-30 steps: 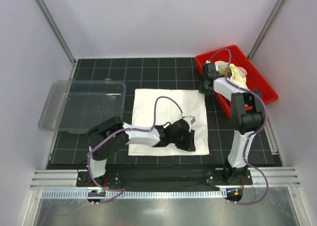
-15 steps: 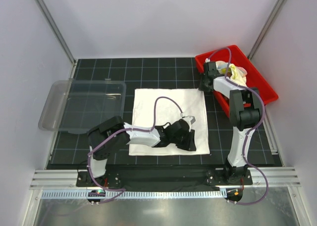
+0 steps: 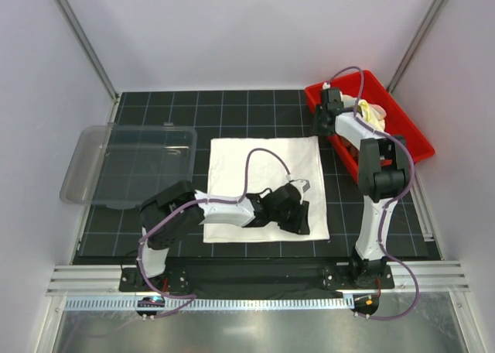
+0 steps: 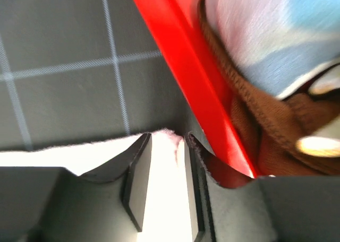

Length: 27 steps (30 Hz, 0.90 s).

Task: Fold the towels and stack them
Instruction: Fold the towel

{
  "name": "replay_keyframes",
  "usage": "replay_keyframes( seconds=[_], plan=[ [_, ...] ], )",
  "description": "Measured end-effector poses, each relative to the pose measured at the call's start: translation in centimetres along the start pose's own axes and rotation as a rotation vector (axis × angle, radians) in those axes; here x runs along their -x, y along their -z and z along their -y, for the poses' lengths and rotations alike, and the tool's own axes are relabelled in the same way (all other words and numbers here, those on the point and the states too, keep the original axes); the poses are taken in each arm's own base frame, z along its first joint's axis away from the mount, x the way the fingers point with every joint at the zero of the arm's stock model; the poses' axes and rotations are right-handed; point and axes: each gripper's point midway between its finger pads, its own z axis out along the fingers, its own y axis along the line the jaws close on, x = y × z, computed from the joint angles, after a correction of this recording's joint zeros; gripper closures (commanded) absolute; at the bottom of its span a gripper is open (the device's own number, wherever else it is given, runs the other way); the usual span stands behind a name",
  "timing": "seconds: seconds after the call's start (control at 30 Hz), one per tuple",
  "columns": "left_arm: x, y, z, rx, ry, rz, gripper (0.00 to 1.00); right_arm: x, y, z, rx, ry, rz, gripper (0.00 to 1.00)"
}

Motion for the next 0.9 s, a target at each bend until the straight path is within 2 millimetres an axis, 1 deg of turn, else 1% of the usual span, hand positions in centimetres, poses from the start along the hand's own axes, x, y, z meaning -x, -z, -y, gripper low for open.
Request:
replay_keyframes(
  seconds=[0.07,0.1,0.13,0.17,0.2,0.23,0.27,0.3,0.33,0.4,0.43,0.47,0.53,0.6,0.67,0.73,0.8,0.9],
  plan=[
    [0.4,0.3,0.4,0.028,-0.027,-0.022,0.57,1.6,1.0,-0.2,-0.005,-0.009,0.014,0.59],
    [0.8,0.5,0.7,0.042,-0.044,-0.029,0.55,2.6,1.7,-0.2,-0.012,-0.014,0.024,0.60],
    [1.5,0.9,1.2,0.057,-0.058,-0.034,0.52,3.6,2.5,-0.1,-0.021,-0.021,0.032,0.64],
    [2.5,1.3,2.0,0.062,-0.079,-0.027,0.52,4.5,3.5,-0.2,-0.025,-0.035,0.040,0.69],
    [3.9,1.8,2.8,0.066,-0.100,-0.009,0.51,5.2,4.6,-0.1,-0.028,-0.052,0.047,0.70],
    [5.1,2.6,3.6,0.070,-0.117,0.007,0.50,5.5,5.7,-0.2,-0.027,-0.067,0.049,0.70],
    [6.5,3.5,4.2,0.077,-0.129,0.032,0.50,5.4,7.1,-0.1,-0.027,-0.088,0.046,0.74],
    [7.5,4.5,4.5,0.089,-0.138,0.051,0.50,5.1,8.3,0.1,-0.028,-0.103,0.040,0.75],
    [8.7,6.0,4.5,0.104,-0.141,0.077,0.50,4.3,9.7,0.4,-0.026,-0.123,0.035,0.74],
    [10.5,9.5,3.4,0.160,-0.137,0.124,0.47,1.5,12.2,1.0,-0.020,-0.150,-0.004,0.74],
    [11.3,11.4,2.5,0.190,-0.125,0.156,0.47,-0.2,13.2,1.4,-0.016,-0.162,-0.025,0.75],
    [11.6,13.2,1.5,0.220,-0.111,0.182,0.46,-2.2,14.0,1.7,-0.014,-0.171,-0.058,0.74],
    [11.6,16.5,-1.2,0.289,-0.073,0.215,0.46,-5.5,14.7,2.2,-0.017,-0.185,-0.116,0.74],
    [10.8,18.4,-3.9,0.350,-0.040,0.230,0.47,-9.3,14.9,2.8,-0.029,-0.198,-0.189,0.74],
    [8.9,19.1,-6.9,0.429,-0.010,0.202,0.48,-12.6,14.9,3.4,-0.046,-0.221,-0.252,0.74],
    [6.3,18.7,-9.6,0.501,0.013,0.143,0.49,-15.4,15.2,3.9,-0.060,-0.250,-0.306,0.74],
    [3.4,18.2,-12.1,0.570,0.039,0.069,0.49,-17.8,15.7,4.1,-0.055,-0.297,-0.338,0.73],
    [0.0,18.1,-14.8,0.642,0.076,-0.001,0.48,-20.4,16.4,3.8,-0.024,-0.346,-0.377,0.75]
  ],
)
